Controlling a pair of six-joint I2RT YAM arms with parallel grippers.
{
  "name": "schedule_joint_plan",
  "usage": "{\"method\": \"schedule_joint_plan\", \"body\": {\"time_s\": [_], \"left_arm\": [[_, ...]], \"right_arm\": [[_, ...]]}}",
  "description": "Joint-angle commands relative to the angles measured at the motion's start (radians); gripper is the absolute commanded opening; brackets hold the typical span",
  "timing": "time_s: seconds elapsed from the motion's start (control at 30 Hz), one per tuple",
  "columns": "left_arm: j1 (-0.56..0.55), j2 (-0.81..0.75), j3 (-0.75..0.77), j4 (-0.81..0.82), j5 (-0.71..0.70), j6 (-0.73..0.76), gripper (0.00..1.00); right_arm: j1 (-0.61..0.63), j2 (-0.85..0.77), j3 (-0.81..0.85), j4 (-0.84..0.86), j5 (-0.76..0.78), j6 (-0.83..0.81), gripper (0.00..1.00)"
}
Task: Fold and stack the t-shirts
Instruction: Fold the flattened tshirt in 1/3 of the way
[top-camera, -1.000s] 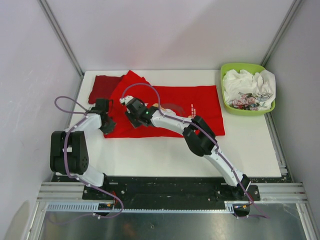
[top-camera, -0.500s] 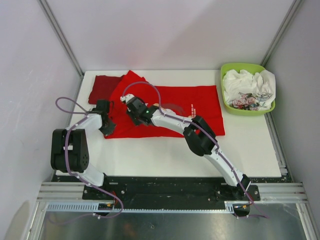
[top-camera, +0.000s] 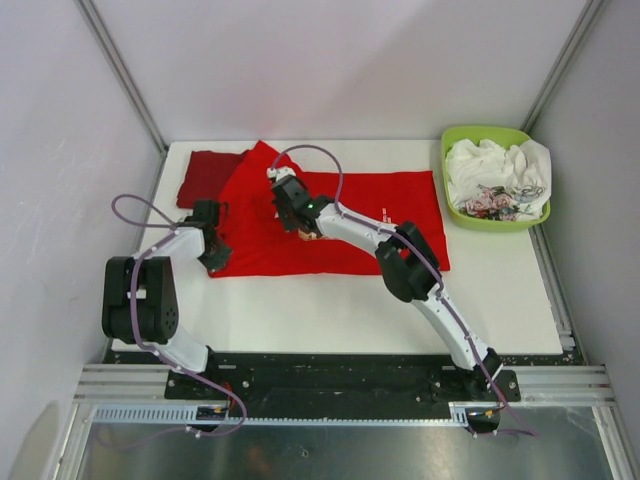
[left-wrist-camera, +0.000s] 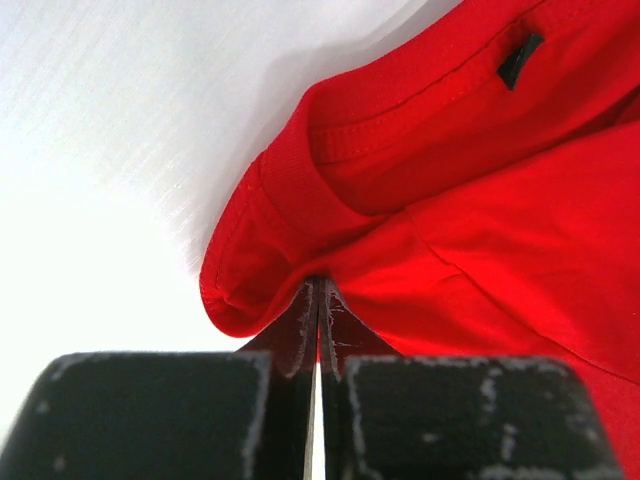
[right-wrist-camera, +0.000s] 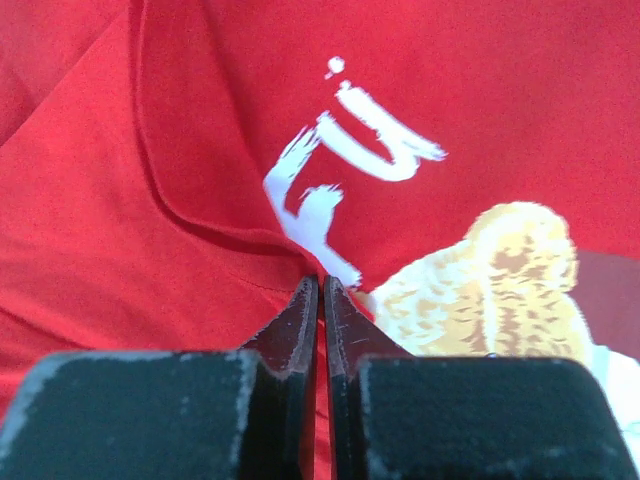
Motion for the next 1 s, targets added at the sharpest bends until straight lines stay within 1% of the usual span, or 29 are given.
{"method": "schedule_joint_plan", "body": {"time_s": [0.0, 0.37, 0.67, 0.73, 0.8, 0.9, 0.97], "left_arm": [[0.007, 0.008, 0.003, 0.006, -0.029, -0.01, 0.0], [0.007, 0.009, 0.002, 0.008, -0.029, -0.004, 0.0], [0.007, 0.015, 0.003, 0.006, -0.026, -0.002, 0.0], [0.007, 0.015, 0.001, 0.006, -0.025, -0.002, 0.0], [0.007, 0.016, 0.002, 0.007, -0.026, -0.002, 0.0], [0.007, 0.016, 0.003, 0.007, -0.025, 0.0, 0.01], [0.007, 0.018, 0.007, 0.008, -0.024, 0.004, 0.02]], "right_arm": [[-0.023, -0.008, 0.069, 0.026, 0.06, 0.04, 0.03], [-0.069, 0.026, 0.123, 0.009, 0.092, 0.045, 0.04], [-0.09, 0.037, 0.109, -0.029, 0.104, 0.063, 0.05], [-0.093, 0.035, 0.1, -0.032, 0.104, 0.068, 0.08], [-0.096, 0.035, 0.097, -0.038, 0.108, 0.074, 0.13], [-0.102, 0.035, 0.1, -0.052, 0.115, 0.083, 0.16], [-0.108, 0.031, 0.1, -0.062, 0.117, 0.091, 0.22]]}}
